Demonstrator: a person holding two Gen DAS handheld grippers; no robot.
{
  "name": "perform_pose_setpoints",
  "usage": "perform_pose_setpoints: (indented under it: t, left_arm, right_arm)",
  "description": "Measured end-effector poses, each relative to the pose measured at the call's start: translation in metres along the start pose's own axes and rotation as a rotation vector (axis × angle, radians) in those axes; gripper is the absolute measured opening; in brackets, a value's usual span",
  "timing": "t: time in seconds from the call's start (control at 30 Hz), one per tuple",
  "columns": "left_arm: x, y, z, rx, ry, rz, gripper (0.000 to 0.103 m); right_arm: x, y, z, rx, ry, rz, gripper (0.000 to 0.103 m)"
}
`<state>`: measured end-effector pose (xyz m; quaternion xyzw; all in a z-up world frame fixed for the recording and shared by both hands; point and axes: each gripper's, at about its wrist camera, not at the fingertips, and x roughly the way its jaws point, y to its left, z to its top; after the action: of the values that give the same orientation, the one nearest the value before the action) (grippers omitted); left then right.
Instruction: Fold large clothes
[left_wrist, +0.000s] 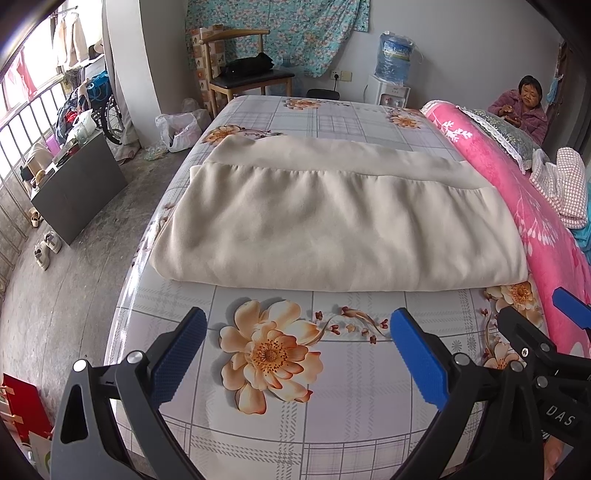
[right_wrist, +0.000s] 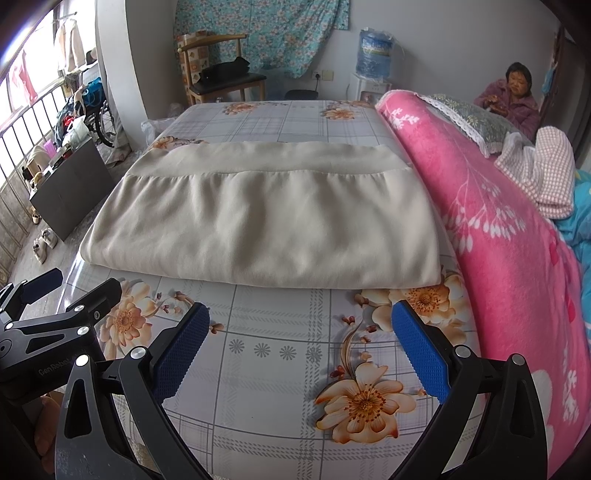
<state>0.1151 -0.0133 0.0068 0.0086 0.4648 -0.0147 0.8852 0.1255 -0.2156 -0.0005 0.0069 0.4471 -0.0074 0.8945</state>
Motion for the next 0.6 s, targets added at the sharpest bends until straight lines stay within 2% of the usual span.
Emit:
perform_pose_setpoints:
  t: [0.6]
  left_arm:
    - [0.001,0.027,-0.006,-0.052,0.015,0.034,0.098]
  right_arm:
    - [0.009,0.02,0.0,-0.036,0.018,0.025,0.095]
